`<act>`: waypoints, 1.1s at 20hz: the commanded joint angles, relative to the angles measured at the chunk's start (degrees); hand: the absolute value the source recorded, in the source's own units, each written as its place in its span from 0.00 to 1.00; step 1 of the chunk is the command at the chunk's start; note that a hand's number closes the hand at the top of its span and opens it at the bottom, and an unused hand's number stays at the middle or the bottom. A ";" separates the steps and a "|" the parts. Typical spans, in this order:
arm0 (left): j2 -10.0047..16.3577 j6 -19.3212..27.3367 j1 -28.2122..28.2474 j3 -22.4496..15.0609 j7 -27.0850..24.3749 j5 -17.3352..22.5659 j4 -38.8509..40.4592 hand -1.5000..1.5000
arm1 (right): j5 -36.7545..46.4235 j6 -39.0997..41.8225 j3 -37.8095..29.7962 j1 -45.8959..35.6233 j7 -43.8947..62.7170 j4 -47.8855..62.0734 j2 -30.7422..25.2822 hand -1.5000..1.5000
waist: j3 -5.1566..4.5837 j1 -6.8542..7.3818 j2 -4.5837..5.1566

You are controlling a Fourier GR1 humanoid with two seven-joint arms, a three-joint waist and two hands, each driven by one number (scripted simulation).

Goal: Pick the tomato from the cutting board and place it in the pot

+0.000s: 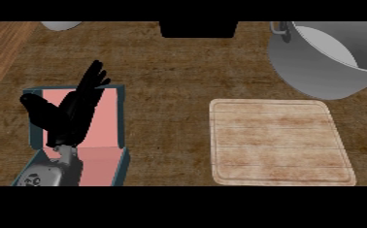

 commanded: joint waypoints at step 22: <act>-2.36 1.55 -0.80 -1.50 -0.18 -2.52 0.19 0.50 | -0.40 -22.04 -5.13 -20.33 -12.35 59.88 4.64 0.00 | 0.08 1.07 0.59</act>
